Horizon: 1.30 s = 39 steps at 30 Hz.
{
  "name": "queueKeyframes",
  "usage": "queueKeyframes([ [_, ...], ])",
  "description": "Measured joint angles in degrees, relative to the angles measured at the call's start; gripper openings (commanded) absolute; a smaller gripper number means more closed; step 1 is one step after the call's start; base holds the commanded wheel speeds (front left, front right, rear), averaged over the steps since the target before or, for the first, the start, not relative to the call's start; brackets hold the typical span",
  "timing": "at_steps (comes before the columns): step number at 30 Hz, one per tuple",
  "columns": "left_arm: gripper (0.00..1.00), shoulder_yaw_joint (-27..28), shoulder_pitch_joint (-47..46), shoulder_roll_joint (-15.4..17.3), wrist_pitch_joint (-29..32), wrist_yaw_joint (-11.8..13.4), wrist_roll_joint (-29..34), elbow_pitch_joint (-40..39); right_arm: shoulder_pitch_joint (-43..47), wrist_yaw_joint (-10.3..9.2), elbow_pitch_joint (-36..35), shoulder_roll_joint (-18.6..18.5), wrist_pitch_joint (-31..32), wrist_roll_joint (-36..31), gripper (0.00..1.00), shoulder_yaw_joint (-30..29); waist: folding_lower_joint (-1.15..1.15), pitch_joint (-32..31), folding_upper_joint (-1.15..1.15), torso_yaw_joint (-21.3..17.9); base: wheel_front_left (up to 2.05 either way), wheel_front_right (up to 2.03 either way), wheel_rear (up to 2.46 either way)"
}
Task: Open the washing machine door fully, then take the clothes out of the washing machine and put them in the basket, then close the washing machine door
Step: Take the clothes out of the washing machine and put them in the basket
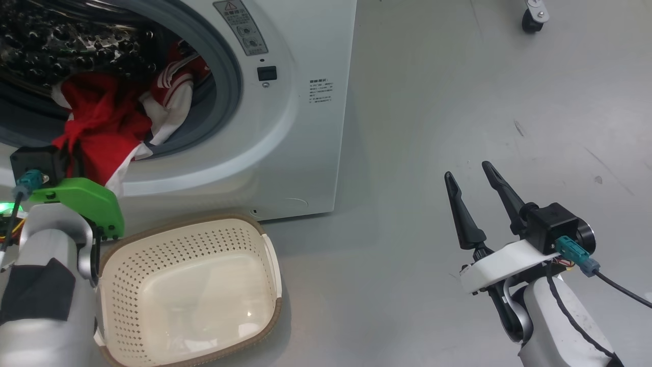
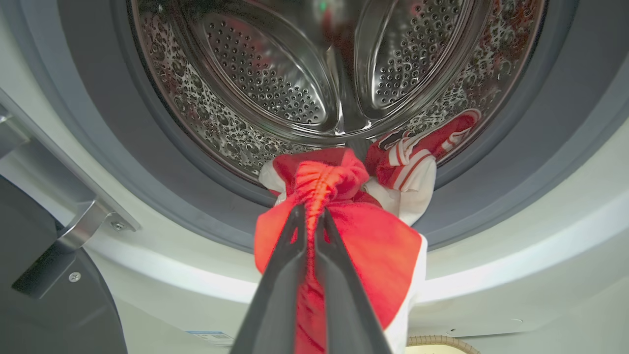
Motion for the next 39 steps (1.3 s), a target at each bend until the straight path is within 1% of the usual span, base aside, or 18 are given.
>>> queueKeyframes([
  [7,0.0,-0.7,2.2,-2.2,-4.9,-1.9,-0.4,-1.4,0.8,-0.01,-0.2,-0.3,0.0,0.0,1.0,-0.4,0.0,-2.0,0.0,1.7,0.0,0.0,0.0],
  [10,0.0,-0.8,4.2,-3.4,-6.7,-3.0,-2.2,-2.2,1.4,-0.01,-0.3,-0.4,0.0,-0.1,1.0,-0.2,0.0,-3.2,0.0,2.6,0.0,0.0,0.0],
  [17,0.0,0.4,6.9,-3.3,-8.0,-3.4,-2.8,-5.8,2.2,0.0,-0.4,-0.3,0.0,-0.3,1.0,0.4,0.0,-4.7,0.0,3.4,0.0,0.0,0.0],
  [28,0.0,2.0,7.6,-3.6,-8.6,-3.4,-3.2,-16.2,2.8,0.0,-0.6,-0.3,0.0,-0.5,1.0,0.4,0.0,-5.0,0.0,3.5,0.0,0.0,0.0],
  [33,0.0,2.7,8.0,-3.9,-8.6,-3.3,-3.2,-24.2,3.0,0.0,-1.0,-0.3,0.0,-0.5,1.0,0.4,0.0,-4.9,0.0,3.4,0.0,0.0,0.0],
  [39,0.0,2.9,8.1,-4.4,-8.7,-2.8,-2.0,-31.8,3.1,0.0,-1.2,-0.3,0.0,-0.5,1.0,0.4,0.0,-4.6,0.0,3.3,0.0,0.0,0.0],
])
